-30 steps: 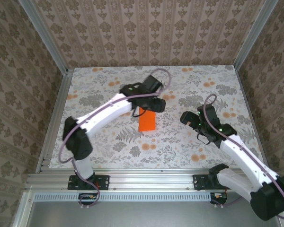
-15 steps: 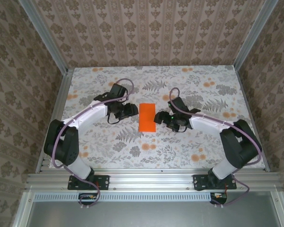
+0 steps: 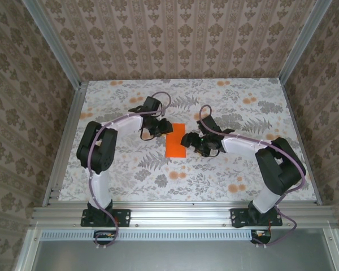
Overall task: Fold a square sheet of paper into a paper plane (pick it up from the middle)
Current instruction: Third fold the triangle at the center of the table.
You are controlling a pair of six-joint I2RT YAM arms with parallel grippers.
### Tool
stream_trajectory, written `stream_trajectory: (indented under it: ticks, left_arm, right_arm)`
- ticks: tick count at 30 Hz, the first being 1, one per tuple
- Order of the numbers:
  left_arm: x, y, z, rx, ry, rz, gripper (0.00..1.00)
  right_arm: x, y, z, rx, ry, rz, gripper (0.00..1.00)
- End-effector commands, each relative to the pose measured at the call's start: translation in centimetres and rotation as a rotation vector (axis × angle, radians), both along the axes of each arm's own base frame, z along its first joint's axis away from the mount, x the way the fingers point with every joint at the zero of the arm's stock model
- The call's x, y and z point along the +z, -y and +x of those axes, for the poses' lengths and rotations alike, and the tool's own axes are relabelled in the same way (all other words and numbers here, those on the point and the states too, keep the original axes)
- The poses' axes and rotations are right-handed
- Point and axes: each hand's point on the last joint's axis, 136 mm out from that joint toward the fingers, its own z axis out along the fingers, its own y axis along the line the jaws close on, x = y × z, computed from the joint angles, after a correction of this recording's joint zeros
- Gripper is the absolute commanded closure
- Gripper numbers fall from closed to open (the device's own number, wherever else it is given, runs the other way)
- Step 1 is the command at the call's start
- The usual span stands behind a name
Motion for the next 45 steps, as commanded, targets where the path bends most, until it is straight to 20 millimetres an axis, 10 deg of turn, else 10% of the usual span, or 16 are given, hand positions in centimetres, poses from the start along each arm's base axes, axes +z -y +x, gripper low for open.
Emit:
stream_trajectory:
  ticks: [1, 45]
  left_arm:
    - [-0.2, -0.3, 0.9, -0.006, 0.019, 0.020, 0.74]
    - [-6.1, -3.1, -2.0, 0.082, -0.213, 0.057, 0.73]
  right_arm:
    - [0.0, -0.9, 0.2, 0.003, -0.021, 0.030, 0.23]
    - [-1.3, -7.0, -1.1, 0.012, -0.159, 0.260, 0.38]
